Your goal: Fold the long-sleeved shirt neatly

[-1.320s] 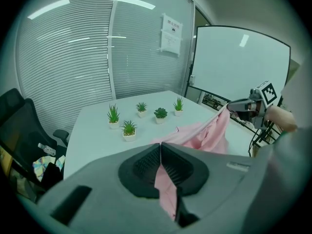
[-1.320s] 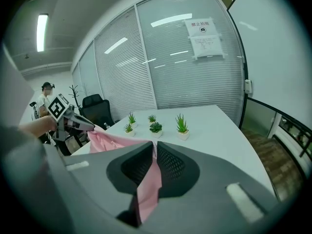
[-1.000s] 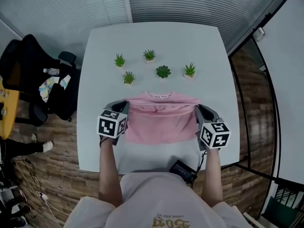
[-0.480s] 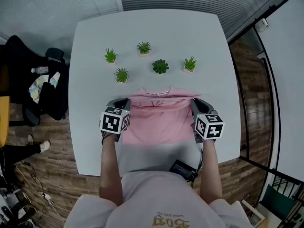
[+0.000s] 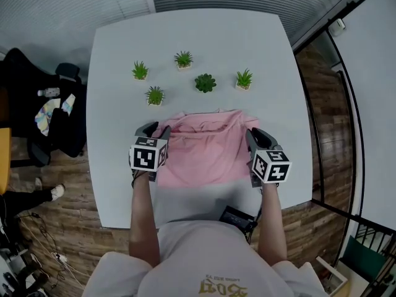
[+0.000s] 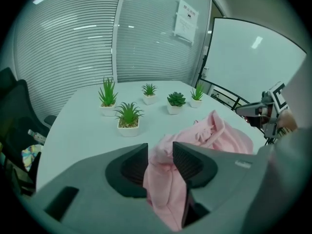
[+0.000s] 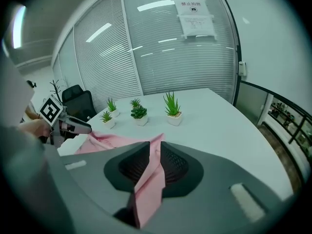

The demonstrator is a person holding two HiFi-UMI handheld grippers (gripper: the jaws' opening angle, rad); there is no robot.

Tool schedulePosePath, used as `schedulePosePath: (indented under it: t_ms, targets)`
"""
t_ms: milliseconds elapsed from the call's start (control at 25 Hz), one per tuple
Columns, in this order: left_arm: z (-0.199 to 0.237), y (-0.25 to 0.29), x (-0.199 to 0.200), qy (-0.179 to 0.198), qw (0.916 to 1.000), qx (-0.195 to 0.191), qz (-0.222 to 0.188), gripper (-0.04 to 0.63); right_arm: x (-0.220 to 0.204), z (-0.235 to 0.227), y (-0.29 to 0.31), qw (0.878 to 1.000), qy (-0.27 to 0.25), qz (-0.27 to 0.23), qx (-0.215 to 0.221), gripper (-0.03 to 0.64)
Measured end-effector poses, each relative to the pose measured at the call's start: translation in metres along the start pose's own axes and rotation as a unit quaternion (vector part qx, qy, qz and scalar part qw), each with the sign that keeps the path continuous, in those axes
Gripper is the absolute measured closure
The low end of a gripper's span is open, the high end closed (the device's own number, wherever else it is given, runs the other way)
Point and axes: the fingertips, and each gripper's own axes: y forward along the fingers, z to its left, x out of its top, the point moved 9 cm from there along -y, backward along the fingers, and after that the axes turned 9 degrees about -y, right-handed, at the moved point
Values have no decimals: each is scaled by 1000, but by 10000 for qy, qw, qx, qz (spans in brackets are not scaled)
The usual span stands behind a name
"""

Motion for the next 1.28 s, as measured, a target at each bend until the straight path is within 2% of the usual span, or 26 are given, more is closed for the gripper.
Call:
schedulePosePath:
  t_ms: [80,280,440,600,760,960,1120,1280]
  targets:
    - [-1,-7,2,81,9999,69,-97,405,-1,3,-7,10000,27,-75,-5,537]
    - [-7,-28,5,216,9990,233,-316,400,3,8,-28,9990,50,-438,15,546]
    - [-21,-43,4,456,9978,216,-433,397,3,14,-46,9978,28,-668,34,554]
    - [-39,-59,1,538,9964,166,-632,402,2,17,-63,9962,26,-864,122,572]
    - [-57,-79,-7,535,9942,150,-919,447,-2,21,-82,9937,86,-1057,357,577]
    - [-73,-106,-13,43,9878,-24,-1554,492,-5,23,-99,9908,156,-1260,464,580]
    - [-88,-121,-23,205,9878,-9,-1542,516,-8,27,-115,9885,230,-1405,510,592]
    - [-98,-140,-33,137,9858,-29,-1675,560,-8,35,-131,9860,181,-1549,585,604]
